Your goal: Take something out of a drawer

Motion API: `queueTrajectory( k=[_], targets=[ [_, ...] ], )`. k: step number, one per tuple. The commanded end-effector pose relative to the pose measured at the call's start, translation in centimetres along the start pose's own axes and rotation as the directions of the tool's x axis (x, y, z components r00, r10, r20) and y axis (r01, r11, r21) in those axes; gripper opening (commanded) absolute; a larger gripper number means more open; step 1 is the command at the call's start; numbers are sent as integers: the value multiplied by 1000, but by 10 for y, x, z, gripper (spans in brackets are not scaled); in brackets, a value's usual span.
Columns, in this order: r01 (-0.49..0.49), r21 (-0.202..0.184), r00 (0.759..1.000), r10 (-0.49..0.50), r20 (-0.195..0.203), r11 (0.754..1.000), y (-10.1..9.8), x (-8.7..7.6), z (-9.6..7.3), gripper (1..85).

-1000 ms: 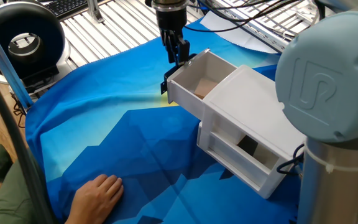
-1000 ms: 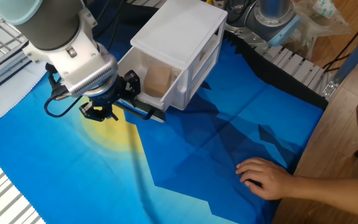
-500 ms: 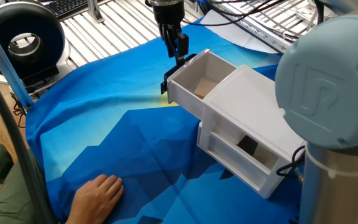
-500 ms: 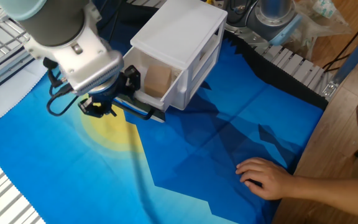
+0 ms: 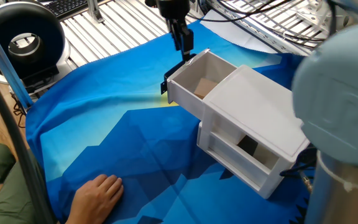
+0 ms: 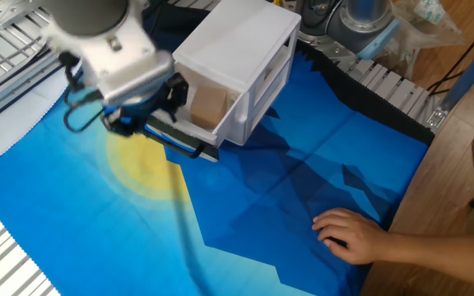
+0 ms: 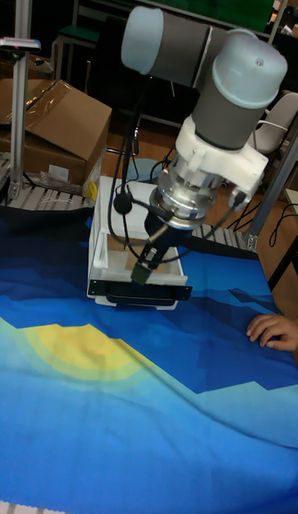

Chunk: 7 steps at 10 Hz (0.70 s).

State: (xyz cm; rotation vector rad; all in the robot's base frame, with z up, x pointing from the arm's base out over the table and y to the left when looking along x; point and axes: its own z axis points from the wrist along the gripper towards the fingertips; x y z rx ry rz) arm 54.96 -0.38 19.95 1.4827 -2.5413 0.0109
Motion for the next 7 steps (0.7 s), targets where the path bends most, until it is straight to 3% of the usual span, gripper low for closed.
queueTrajectory(
  k=[1,2,3,4,5,7],
  targets=[
    [-445,-30,890,445,97,895,22,0,-8,423],
    [-577,-55,799,578,167,815,19,-8,-7,377],
    [-678,-132,700,691,180,723,29,-14,-5,370],
    [-716,-96,668,718,197,692,19,-4,-3,367],
    [-751,-91,628,751,204,654,17,0,-1,337],
    [-791,-22,601,784,157,611,15,25,2,140]
  ],
)
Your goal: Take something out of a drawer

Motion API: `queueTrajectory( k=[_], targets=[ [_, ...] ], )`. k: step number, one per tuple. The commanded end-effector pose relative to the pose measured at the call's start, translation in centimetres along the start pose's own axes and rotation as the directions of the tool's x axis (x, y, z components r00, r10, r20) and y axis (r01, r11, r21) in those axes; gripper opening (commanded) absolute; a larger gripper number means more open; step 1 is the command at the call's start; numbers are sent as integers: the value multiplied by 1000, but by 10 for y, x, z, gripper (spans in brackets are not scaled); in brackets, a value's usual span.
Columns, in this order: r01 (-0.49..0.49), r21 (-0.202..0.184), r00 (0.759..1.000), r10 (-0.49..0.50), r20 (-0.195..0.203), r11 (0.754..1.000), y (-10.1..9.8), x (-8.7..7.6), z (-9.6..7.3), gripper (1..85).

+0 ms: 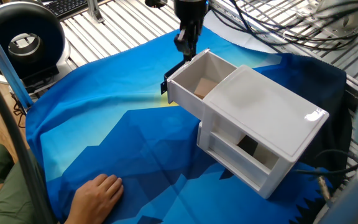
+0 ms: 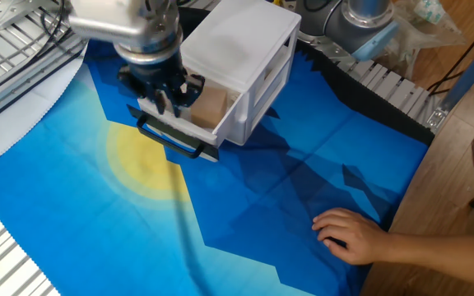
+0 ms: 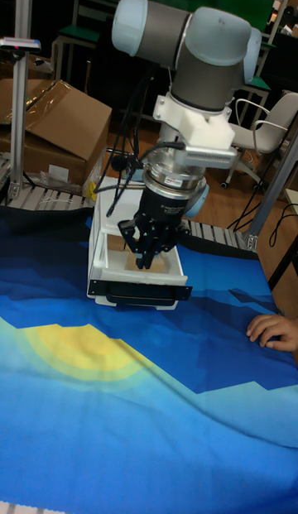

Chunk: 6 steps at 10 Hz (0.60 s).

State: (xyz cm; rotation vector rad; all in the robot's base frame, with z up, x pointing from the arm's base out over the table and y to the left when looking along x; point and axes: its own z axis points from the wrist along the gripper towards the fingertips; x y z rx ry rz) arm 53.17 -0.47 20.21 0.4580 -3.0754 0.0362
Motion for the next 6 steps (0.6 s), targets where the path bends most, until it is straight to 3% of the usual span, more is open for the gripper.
queueTrajectory(
  k=[1,3,5,6],
  targets=[
    [-188,29,982,188,2,982,-8,13,0,17],
    [-223,-38,974,224,41,974,6,-1,0,10],
    [-216,-21,973,217,75,976,0,-9,-1,10],
    [-231,-42,965,235,117,972,2,-20,-2,10]
  ],
)
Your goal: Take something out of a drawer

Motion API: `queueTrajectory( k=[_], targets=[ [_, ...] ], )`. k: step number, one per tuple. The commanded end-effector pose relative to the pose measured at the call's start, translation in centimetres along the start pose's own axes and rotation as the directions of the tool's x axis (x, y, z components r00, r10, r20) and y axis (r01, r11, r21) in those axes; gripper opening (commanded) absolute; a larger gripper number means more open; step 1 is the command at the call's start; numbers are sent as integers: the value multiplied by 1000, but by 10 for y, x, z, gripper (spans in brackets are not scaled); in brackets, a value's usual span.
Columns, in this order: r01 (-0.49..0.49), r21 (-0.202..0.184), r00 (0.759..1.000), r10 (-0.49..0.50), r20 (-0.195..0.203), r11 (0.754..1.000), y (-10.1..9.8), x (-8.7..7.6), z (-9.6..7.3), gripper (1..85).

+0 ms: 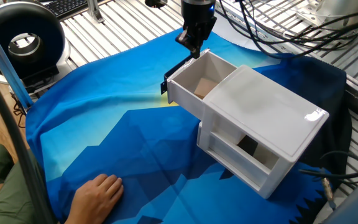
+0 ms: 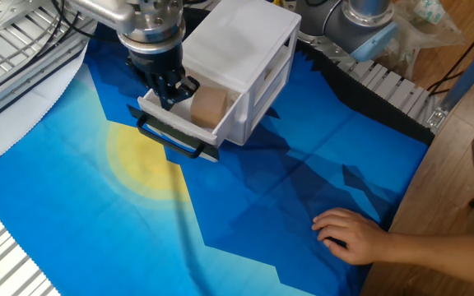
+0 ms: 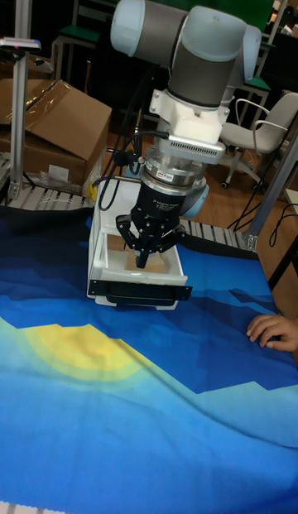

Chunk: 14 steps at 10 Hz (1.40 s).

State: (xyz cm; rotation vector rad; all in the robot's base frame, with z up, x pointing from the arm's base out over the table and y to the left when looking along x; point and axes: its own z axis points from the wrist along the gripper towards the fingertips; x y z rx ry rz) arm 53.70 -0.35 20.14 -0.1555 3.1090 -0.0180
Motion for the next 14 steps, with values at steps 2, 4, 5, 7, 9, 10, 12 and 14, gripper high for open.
queueTrajectory(
  k=[2,4,5,7,9,10,12,14],
  targets=[
    [-67,-112,992,78,99,991,26,-26,-4,163],
    [-69,-59,994,74,81,996,13,-12,-8,343],
    [-37,-41,996,40,83,998,6,-2,-13,417],
    [-28,-42,996,31,85,999,4,4,-10,467],
    [-27,-69,994,34,105,997,6,8,-3,503],
    [-13,-74,993,22,117,997,5,12,3,533],
    [3,-59,995,4,103,998,2,25,15,580],
    [7,-62,992,1,130,998,5,28,32,587]
  ],
)
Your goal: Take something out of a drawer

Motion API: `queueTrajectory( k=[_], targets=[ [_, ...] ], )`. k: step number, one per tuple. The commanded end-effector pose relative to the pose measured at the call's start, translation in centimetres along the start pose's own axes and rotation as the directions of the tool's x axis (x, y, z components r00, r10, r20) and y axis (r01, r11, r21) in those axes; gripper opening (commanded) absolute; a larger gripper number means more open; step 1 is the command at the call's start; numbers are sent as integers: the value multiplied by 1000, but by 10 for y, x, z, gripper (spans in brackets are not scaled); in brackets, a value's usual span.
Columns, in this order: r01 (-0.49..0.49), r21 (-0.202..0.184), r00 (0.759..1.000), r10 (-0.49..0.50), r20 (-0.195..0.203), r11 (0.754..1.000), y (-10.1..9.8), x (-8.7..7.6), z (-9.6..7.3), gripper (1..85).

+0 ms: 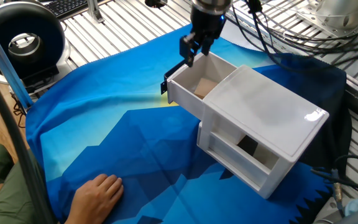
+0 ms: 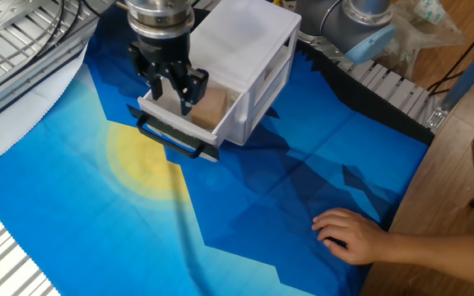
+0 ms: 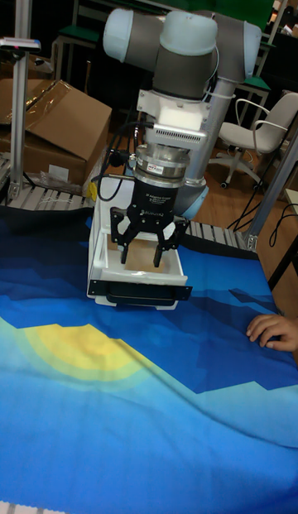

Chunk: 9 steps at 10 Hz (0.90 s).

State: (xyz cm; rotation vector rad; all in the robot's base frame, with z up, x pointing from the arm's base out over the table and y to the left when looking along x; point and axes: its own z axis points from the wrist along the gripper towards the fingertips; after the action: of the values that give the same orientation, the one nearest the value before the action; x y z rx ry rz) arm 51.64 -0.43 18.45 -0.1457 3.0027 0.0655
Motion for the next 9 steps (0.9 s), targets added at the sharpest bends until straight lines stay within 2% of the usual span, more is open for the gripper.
queueTrajectory(
  k=[1,3,4,5,7,9],
  targets=[
    [6,-14,1000,-5,11,1000,5,13,17,593],
    [23,-9,1000,-23,-2,1000,7,21,18,607],
    [50,-5,999,-50,-12,999,4,26,20,647],
    [60,-9,998,-60,-10,998,3,27,23,687],
    [65,-26,998,-65,19,998,5,20,33,707],
    [91,-23,996,-91,25,996,2,19,39,743]
  ],
)
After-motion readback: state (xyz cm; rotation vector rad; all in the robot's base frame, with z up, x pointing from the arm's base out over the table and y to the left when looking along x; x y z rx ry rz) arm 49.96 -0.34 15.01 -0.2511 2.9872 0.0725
